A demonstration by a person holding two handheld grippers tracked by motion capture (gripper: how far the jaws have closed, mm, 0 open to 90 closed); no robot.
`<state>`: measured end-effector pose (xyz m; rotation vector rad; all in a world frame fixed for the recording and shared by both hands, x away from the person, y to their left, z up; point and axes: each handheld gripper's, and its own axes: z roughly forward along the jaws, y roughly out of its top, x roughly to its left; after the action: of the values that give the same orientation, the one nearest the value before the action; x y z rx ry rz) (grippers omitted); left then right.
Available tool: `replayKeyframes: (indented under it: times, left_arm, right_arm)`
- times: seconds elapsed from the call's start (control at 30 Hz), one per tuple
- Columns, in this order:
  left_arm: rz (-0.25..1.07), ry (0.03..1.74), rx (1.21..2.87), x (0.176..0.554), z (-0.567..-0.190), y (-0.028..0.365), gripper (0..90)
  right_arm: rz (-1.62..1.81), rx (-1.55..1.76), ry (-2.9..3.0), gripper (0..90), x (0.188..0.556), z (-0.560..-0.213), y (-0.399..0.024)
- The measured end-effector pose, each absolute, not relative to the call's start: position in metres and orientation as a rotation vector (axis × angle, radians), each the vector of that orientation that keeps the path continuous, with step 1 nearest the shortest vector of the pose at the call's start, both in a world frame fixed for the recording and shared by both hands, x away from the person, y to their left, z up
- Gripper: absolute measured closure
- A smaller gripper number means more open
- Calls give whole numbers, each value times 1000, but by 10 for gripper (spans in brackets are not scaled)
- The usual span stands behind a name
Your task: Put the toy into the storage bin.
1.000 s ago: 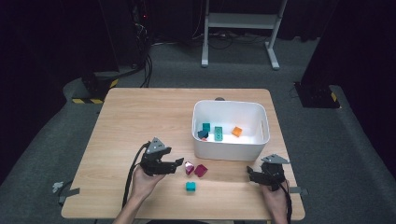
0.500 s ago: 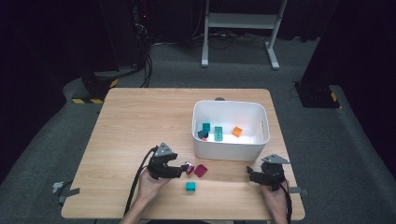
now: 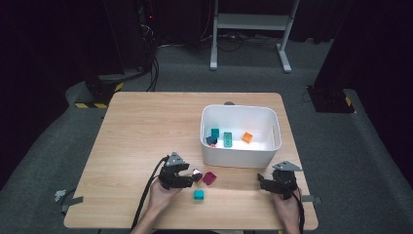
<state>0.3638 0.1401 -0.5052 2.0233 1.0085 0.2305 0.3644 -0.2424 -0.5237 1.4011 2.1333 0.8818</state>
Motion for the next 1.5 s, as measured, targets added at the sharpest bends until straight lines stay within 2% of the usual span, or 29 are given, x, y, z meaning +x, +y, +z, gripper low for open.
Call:
replayKeyframes:
  times: [0.93,1.5]
  left_arm:
    - [250,997,2033,364,-516,131,545]
    - [259,995,2021,363,-512,132,564]
  right_arm:
    - [881,1401,2133,193,364,-524,-242]
    - [881,1401,2133,193,364,-524,-242]
